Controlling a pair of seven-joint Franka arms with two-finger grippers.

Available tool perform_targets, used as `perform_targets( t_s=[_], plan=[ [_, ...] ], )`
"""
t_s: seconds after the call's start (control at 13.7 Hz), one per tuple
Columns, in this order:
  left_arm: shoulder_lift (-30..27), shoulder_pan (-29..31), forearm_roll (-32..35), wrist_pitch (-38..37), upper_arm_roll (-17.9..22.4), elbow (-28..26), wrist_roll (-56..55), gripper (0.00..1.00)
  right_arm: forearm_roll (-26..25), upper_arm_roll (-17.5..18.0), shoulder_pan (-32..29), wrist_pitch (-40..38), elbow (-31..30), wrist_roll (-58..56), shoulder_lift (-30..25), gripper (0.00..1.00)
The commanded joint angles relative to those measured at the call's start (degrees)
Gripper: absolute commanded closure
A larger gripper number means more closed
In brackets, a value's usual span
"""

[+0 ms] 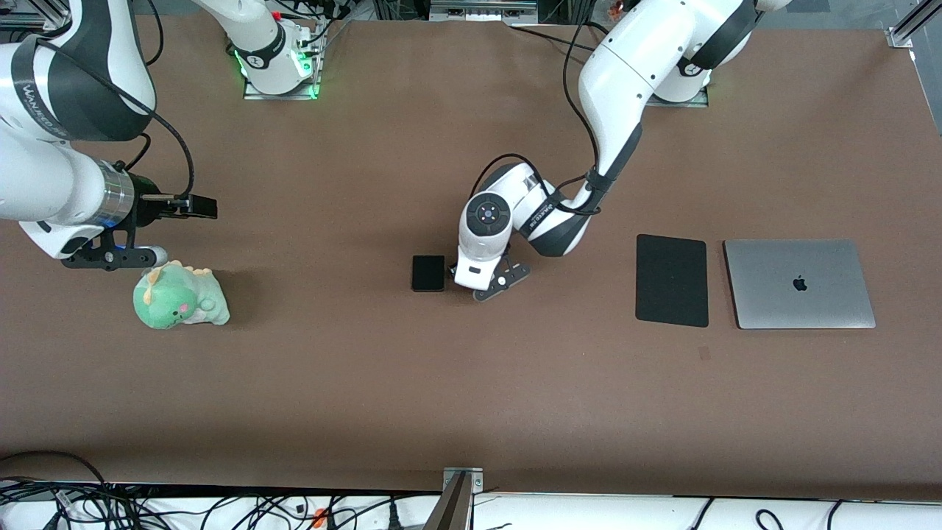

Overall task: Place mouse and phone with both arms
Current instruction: 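Lower the left gripper and grasp the white mouse, then carry the mouse to the mouse pad while the right gripper reaches the phone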

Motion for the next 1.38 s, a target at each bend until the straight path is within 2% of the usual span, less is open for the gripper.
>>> perform_targets(
  t_s=[0.0, 0.15, 0.29, 0.44, 0.66, 0.87, 1.02, 1.09, 1.24, 1.31],
  plan=[
    [-3.61, 8.72, 0.64, -8.36, -2.38, 0.40, 13.66, 0.66, 3.63, -0.02, 0.58, 0.83, -0.12, 0.74, 0.07, 0.00],
    [-6.60, 13.82, 0.46, -13.29, -3.44, -0.83, 21.41, 0.66, 5.32, -0.02, 1.02, 1.45, -0.03, 1.09, 0.59, 0.00],
    [-9.58, 19.01, 0.55, -14.28, -4.06, -3.11, 29.75, 0.66, 6.81, -0.02, 3.47, 3.29, -0.03, 5.81, 0.95, 0.00],
    [-13.88, 23.32, 0.55, -14.20, -4.15, -8.10, 39.24, 0.66, 8.57, -0.02, 6.19, 6.97, -0.12, 10.82, 2.26, 0.00],
    [-20.39, 31.05, 0.64, -13.15, -4.06, -18.56, 52.17, 0.66, 8.66, -0.02, 11.99, 14.87, -0.12, 20.40, 5.33, 0.00],
    [-21.55, 37.21, 1.52, -12.97, -3.89, -21.84, 60.10, 0.65, 8.66, -0.02, 16.13, 22.87, -0.38, 24.03, 9.29, 0.00],
    [-21.72, 37.66, 3.87, -9.82, -3.71, -25.51, 60.56, 0.64, 8.58, -0.02, 19.11, 27.62, -1.08, 26.66, 11.84, 0.00],
    [-21.73, 37.84, 5.81, -6.15, -3.54, -28.41, 60.47, 0.60, 8.49, -0.11, 20.78, 31.03, -3.00, 27.45, 12.37, 0.00],
    [-21.47, 39.42, 6.44, 1.85, -3.45, -33.77, 60.56, 0.59, 8.40, -0.11, 22.64, 40.69, -8.44, 27.90, 12.81, 0.00],
    [-21.29, 39.42, 7.05, 3.63, -3.36, -35.10, 60.56, 0.56, 8.40, -0.19, 24.12, 44.48, -10.12, 27.99, 13.51, 0.00]
  ],
)
